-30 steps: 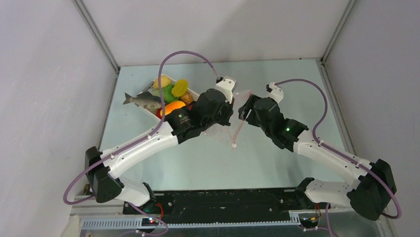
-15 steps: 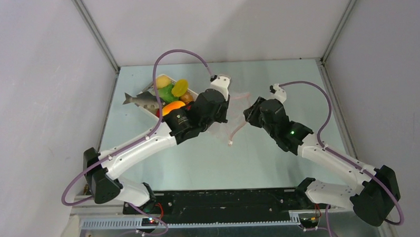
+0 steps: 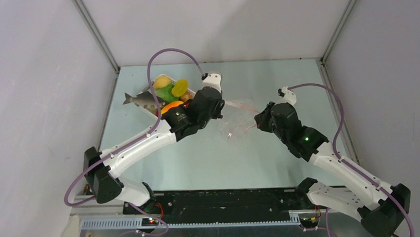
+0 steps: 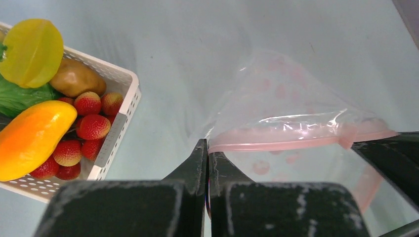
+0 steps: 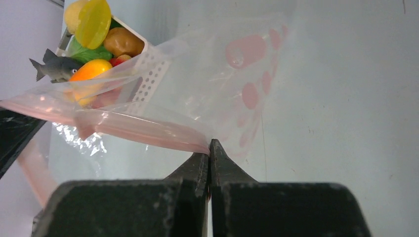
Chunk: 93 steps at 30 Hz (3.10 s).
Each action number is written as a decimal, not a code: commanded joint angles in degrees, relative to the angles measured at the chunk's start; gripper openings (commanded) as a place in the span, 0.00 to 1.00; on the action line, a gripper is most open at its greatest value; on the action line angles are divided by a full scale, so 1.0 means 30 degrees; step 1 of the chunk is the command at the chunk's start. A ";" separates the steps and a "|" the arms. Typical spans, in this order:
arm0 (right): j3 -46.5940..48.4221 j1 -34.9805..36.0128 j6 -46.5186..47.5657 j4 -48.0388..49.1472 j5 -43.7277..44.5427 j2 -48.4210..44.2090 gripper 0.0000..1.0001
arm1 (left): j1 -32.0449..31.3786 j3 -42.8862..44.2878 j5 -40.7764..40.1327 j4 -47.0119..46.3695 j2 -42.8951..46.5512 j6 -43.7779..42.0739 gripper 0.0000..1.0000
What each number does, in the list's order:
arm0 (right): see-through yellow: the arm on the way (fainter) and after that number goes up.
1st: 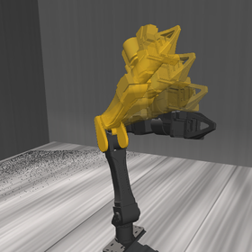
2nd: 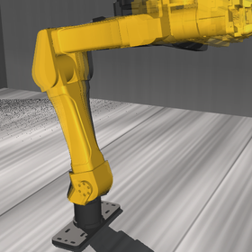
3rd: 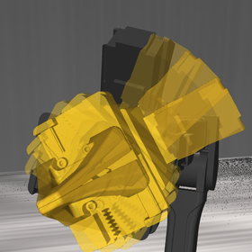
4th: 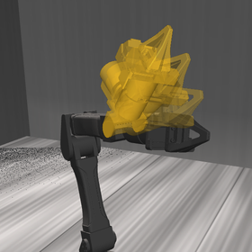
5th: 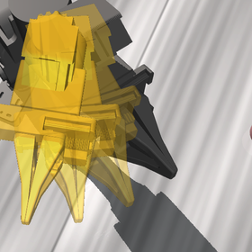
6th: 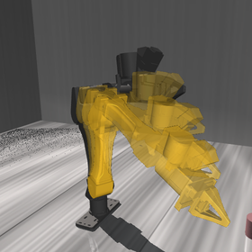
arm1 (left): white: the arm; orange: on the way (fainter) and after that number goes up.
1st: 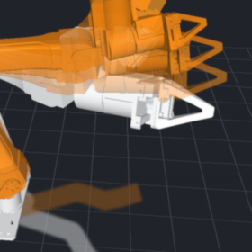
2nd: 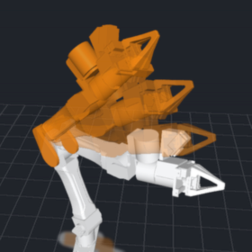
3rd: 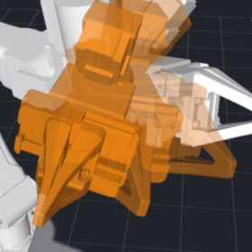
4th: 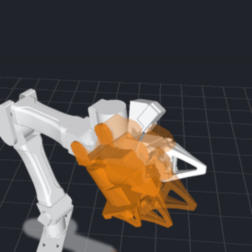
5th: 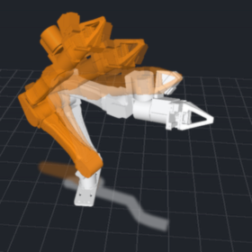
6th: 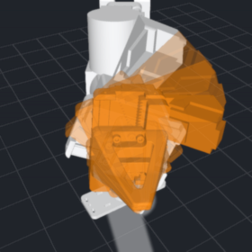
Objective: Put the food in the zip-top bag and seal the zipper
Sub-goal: Open the zipper of the food storage bag, then pick up the fake bread from the bin.
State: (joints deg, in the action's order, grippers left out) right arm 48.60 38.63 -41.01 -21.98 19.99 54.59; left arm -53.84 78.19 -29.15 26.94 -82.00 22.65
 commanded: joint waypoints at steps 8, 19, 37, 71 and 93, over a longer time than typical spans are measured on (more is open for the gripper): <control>0.0031 -0.1632 0.3818 -0.1142 -0.3381 -0.1576 0.00 | 0.1995 -0.1875 0.2685 -0.1990 0.1344 -0.1027 0.00; 0.3518 -0.0685 0.6422 -0.0235 -0.2864 -0.0037 0.00 | 0.2008 -0.1688 1.0125 -0.4293 0.0843 -0.1314 0.50; 0.8409 -0.0384 1.0132 -0.6980 0.1776 0.2969 0.00 | 0.2069 -0.2876 1.1814 -0.4923 0.4445 -0.0832 1.00; 0.8148 -0.1240 0.9197 -0.7293 -0.0165 0.5723 0.00 | 1.3740 -0.4367 1.1401 -0.1101 -0.2261 -1.0544 1.00; 0.7620 -0.1258 0.9088 -0.7107 -0.0497 0.5101 0.00 | 1.3728 -0.3529 1.0532 -0.0399 -0.2946 -0.8694 0.38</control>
State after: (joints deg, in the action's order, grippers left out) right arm 71.70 35.03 -13.37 -44.29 18.96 71.77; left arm -12.88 65.60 3.16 26.63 -93.23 -4.80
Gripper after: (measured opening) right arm 0.010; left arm 0.636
